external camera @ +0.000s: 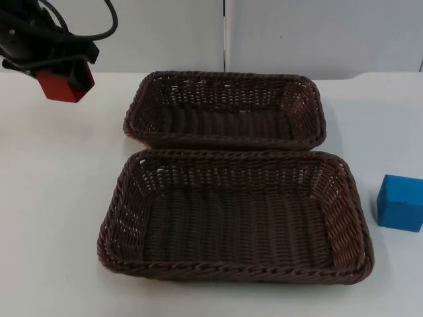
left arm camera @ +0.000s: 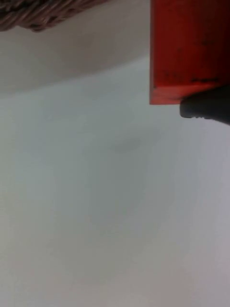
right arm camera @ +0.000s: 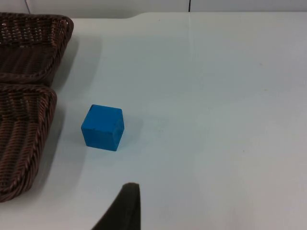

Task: Pick up one cube with the left hand and place it into the upper basket. Pick up one cube with the right hand and place it into the lower basket.

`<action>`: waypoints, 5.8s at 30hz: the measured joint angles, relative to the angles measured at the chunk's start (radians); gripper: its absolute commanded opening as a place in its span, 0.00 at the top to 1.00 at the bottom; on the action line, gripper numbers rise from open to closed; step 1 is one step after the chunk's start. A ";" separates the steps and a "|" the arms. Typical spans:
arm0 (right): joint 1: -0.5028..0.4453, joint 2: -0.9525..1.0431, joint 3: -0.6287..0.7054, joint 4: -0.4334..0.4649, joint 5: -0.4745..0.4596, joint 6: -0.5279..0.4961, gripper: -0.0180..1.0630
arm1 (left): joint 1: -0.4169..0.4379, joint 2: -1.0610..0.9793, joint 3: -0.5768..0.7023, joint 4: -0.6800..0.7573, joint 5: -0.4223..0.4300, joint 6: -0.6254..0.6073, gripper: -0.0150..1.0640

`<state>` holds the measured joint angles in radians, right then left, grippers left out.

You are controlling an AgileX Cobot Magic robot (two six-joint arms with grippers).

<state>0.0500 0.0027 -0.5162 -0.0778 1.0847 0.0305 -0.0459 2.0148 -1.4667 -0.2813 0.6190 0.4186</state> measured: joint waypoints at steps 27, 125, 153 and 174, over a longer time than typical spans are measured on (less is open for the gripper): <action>0.000 0.000 0.000 0.000 0.000 0.000 0.01 | -0.163 0.000 0.000 -0.219 -0.024 0.157 0.99; 0.000 0.000 0.000 0.000 0.000 0.000 0.01 | -0.300 0.445 -0.378 -0.297 -0.119 0.178 0.28; 0.000 0.000 0.000 0.000 0.000 0.000 0.01 | -0.300 0.134 -0.378 -0.246 0.091 0.175 0.28; 0.000 0.000 0.000 0.000 0.000 0.000 0.01 | -0.300 -0.027 -0.359 -0.074 0.156 -0.082 0.28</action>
<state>0.0500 0.0027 -0.5162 -0.0778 1.0847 0.0305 -0.3455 1.9880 -1.8261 -0.3552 0.7750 0.3362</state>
